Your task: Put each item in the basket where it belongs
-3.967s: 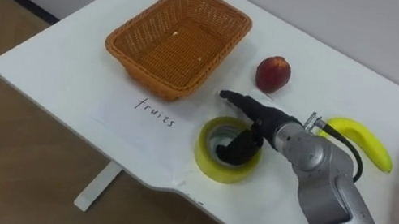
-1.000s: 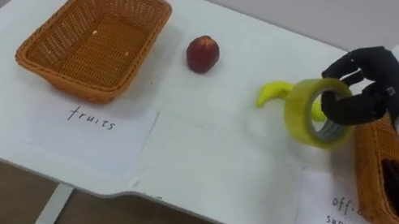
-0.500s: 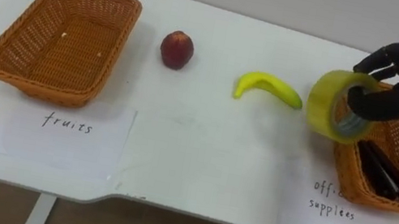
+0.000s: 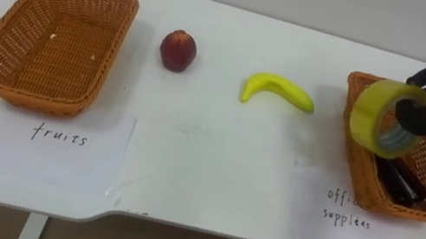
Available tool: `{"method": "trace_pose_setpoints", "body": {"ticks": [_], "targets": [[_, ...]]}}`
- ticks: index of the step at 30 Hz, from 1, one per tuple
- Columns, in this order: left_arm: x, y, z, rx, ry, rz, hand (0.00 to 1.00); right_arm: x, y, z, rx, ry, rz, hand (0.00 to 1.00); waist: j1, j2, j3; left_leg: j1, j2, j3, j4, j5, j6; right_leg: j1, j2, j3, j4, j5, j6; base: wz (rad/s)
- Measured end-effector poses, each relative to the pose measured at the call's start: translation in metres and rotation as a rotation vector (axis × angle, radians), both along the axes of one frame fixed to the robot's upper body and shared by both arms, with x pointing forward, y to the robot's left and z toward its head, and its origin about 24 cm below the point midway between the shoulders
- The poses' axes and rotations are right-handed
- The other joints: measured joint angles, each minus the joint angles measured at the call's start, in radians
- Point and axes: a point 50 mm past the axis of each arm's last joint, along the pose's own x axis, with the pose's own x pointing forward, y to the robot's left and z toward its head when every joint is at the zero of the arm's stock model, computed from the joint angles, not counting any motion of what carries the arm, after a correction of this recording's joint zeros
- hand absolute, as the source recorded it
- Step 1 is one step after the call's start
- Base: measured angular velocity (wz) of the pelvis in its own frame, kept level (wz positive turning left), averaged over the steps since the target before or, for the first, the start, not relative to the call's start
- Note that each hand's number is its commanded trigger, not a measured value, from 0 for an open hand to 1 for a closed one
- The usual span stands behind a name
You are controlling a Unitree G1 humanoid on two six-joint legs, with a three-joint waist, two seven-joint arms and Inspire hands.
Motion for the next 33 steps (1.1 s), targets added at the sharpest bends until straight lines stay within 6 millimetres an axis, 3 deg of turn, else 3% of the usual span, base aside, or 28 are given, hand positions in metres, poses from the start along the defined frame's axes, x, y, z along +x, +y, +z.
{"method": "trace_pose_setpoints", "body": {"ticks": [7, 14, 31, 32, 33], "targets": [[-0.002, 0.001, 0.0, 0.017, 0.011, 0.009, 0.0, -0.007, -0.006, -0.009, 0.025, 0.015, -0.03, 1.0, -0.004, 0.001, -0.0008, 0.003, 0.004, 0.0, -0.001, -0.001, -0.001, -0.003, 0.003, 0.001, 0.012, 0.0, -0.001, 0.0], [-0.008, 0.001, 0.0, 0.017, 0.028, 0.013, 0.0, -0.016, -0.018, -0.031, 0.064, 0.093, -0.081, 1.0, 0.004, 0.006, -0.0048, 0.0, 0.005, 0.008, -0.002, -0.001, -0.002, -0.012, 0.004, 0.005, 0.013, 0.001, -0.001, -0.03], [-0.004, 0.003, 0.002, 0.022, 0.007, 0.006, 0.0, -0.018, -0.018, -0.033, 0.065, 0.103, -0.083, 1.0, 0.003, 0.014, -0.001, 0.001, 0.006, 0.017, -0.007, -0.001, -0.002, -0.017, 0.004, 0.004, 0.014, 0.001, -0.002, -0.01], [-0.003, 0.003, 0.002, 0.022, 0.006, 0.005, 0.0, -0.018, -0.018, -0.033, 0.065, 0.103, -0.083, 0.76, 0.003, 0.014, -0.0009, 0.001, 0.006, 0.017, -0.007, -0.001, -0.002, -0.017, 0.004, 0.004, 0.013, 0.001, -0.002, 0.0], [-0.003, 0.003, 0.002, 0.022, 0.005, 0.005, 0.0, -0.018, -0.018, -0.033, 0.065, 0.103, -0.082, 0.29, 0.003, 0.014, -0.0008, 0.001, 0.006, 0.017, -0.007, -0.001, -0.002, -0.017, 0.004, 0.004, 0.013, 0.001, -0.002, 0.0]]}}
